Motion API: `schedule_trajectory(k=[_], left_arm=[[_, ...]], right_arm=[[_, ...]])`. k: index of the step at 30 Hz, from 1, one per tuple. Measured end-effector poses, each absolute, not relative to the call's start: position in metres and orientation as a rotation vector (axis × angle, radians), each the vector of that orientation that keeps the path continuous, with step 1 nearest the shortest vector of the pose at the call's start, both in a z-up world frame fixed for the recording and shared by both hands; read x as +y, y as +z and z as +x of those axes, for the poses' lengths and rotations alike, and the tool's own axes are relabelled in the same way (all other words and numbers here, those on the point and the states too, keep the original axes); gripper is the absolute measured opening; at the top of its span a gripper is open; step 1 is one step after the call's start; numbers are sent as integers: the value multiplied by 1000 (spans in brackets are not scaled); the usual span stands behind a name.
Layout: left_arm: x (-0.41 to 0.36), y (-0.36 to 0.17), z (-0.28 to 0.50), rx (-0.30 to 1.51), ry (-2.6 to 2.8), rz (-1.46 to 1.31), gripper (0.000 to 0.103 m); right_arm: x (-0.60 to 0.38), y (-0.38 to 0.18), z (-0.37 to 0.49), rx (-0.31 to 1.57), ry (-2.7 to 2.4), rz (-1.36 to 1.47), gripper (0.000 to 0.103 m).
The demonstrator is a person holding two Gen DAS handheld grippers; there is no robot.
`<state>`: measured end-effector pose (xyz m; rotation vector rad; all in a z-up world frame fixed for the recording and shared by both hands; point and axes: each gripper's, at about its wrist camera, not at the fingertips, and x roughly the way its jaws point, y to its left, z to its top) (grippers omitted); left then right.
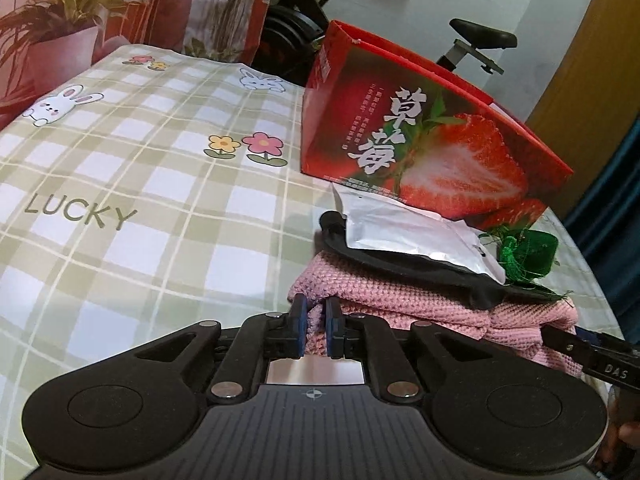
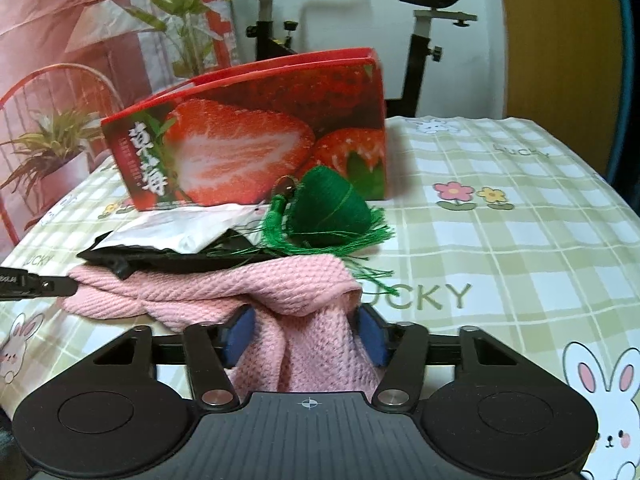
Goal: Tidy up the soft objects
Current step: 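Lift the pink towel with the left gripper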
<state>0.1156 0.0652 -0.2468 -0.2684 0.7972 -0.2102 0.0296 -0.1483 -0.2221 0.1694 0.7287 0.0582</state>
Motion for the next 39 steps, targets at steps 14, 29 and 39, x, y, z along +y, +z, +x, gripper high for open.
schedule_trajectory(k=[14, 29, 39], left_arm=[[50, -247, 111, 771, -314, -213, 51], [51, -249, 113, 780, -324, -210, 17], [51, -231, 101, 670, -350, -211, 16]], right_arm=[[-139, -225, 32, 739, 138, 151, 31], [-136, -225, 32, 731, 158, 148, 22], [-140, -211, 24, 654, 173, 175, 11]])
